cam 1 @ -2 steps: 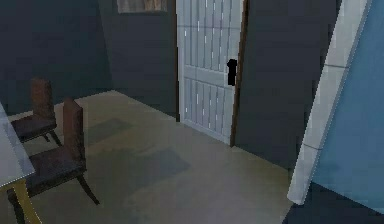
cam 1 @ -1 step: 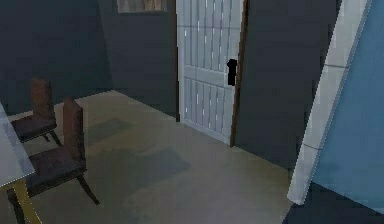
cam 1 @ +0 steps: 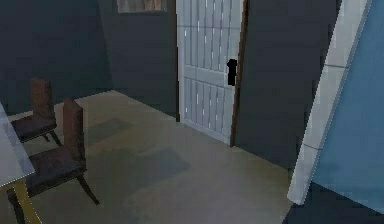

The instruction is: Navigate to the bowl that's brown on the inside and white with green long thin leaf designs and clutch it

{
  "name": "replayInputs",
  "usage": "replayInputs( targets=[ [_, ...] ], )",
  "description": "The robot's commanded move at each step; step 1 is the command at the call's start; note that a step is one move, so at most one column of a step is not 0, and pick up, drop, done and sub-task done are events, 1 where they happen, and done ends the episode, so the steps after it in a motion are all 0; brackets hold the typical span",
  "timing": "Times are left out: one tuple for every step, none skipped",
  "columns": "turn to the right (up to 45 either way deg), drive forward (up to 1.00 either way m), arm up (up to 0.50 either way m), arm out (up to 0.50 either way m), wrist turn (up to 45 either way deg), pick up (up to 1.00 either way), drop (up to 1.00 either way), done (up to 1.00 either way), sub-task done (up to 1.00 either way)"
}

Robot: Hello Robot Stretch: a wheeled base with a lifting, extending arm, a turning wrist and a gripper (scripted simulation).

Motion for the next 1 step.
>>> replayInputs(
  targets=[
    [0.0,0.0,0.0,0.0,0.0,0.0,0.0,1.0,0.0]
  ],
)
